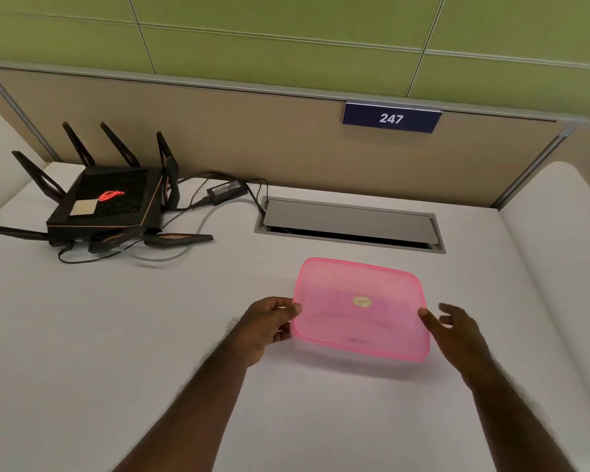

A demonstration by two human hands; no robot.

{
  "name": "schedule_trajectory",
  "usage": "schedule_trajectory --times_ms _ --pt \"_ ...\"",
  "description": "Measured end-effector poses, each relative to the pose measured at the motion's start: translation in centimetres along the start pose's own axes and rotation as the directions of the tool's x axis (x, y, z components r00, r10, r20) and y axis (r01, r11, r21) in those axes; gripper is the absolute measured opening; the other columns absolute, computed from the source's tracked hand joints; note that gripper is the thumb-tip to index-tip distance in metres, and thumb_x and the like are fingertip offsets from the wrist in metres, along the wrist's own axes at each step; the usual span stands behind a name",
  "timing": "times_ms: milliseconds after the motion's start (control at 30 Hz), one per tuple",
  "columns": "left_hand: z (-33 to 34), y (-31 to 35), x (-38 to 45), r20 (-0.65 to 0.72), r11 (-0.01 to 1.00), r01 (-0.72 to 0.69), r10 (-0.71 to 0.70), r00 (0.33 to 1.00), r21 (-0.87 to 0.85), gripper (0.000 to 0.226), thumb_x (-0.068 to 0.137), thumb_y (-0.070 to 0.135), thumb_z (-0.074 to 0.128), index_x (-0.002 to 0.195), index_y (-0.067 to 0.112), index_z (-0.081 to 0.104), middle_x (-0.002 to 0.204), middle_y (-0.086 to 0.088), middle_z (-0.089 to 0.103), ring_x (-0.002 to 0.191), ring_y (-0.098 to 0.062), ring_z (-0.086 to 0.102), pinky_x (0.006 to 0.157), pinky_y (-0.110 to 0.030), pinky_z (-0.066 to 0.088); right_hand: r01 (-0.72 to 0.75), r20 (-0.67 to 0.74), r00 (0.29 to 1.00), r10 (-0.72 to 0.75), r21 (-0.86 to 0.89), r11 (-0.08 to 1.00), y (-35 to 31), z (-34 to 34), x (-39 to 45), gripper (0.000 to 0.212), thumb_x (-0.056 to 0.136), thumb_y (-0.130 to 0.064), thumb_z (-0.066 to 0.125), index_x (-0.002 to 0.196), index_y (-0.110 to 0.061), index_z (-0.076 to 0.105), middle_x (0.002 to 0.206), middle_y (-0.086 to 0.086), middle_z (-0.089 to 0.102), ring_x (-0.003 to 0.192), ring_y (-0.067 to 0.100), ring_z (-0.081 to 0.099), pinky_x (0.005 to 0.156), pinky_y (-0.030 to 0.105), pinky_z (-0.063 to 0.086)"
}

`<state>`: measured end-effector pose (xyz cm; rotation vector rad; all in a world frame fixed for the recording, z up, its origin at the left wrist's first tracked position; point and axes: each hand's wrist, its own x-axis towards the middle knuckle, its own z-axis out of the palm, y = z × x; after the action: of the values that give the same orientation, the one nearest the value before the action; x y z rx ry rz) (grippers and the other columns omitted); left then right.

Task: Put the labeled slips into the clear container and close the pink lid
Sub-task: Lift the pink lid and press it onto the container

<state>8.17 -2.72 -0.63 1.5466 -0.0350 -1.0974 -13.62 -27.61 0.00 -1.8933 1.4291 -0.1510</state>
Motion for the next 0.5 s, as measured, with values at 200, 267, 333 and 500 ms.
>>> schedule_trajectory --times_ms 200,267,333,500 --pt "-0.3 -0.4 -1.0 0.053 0.995 0.089 -0.086 0.995 -0.054 0.026 0.083 0.009 0.073 0.105 -0.002 0.065 0.089 -0.015 0.065 0.077 -0.022 0.060 0.075 -0.036 0.060 -0.247 0.413 0.909 0.050 0.438 0.865 2.3 -0.4 -3.3 0.048 0.081 -0.038 0.071 0.119 -0.011 0.059 0.112 0.012 0.068 0.096 0.030 0.067 0.075 0.039 0.059" --pt "-0.3 -0.4 -1.2 0.053 0.993 0.107 -0.104 0.993 -0.059 0.024 0.082 0.008 0.074 0.101 -0.004 0.065 0.087 -0.014 0.064 0.076 -0.022 0.061 0.078 -0.038 0.060 -0.296 0.449 0.892 0.044 0.509 0.808 2.1 -0.3 -3.3 0.046 0.079 -0.031 0.072 0.115 -0.005 0.061 0.109 0.013 0.068 0.091 0.027 0.067 0.072 0.034 0.060" --pt "-0.2 -0.3 -1.2 0.034 0.991 0.121 -0.120 0.992 -0.058 0.020 0.082 0.007 0.073 0.096 -0.005 0.066 0.087 -0.016 0.064 0.077 -0.024 0.062 0.078 -0.039 0.061 -0.365 0.481 0.875 0.063 0.566 0.739 1.8 -0.3 -3.3 0.034 0.081 -0.022 0.070 0.105 0.000 0.063 0.098 0.011 0.066 0.085 0.024 0.063 0.067 0.030 0.061" --pt "0.1 0.5 -1.1 0.006 0.988 0.151 -0.151 0.989 -0.016 0.014 0.084 0.004 0.071 0.090 -0.007 0.065 0.085 -0.017 0.062 0.073 -0.023 0.061 0.066 -0.035 0.062 -0.469 0.506 0.852 0.132 0.627 0.621 1.6 -0.3 -3.2 0.027 0.080 -0.013 0.070 0.101 0.002 0.062 0.088 0.010 0.060 0.079 0.019 0.055 0.063 0.029 0.061"
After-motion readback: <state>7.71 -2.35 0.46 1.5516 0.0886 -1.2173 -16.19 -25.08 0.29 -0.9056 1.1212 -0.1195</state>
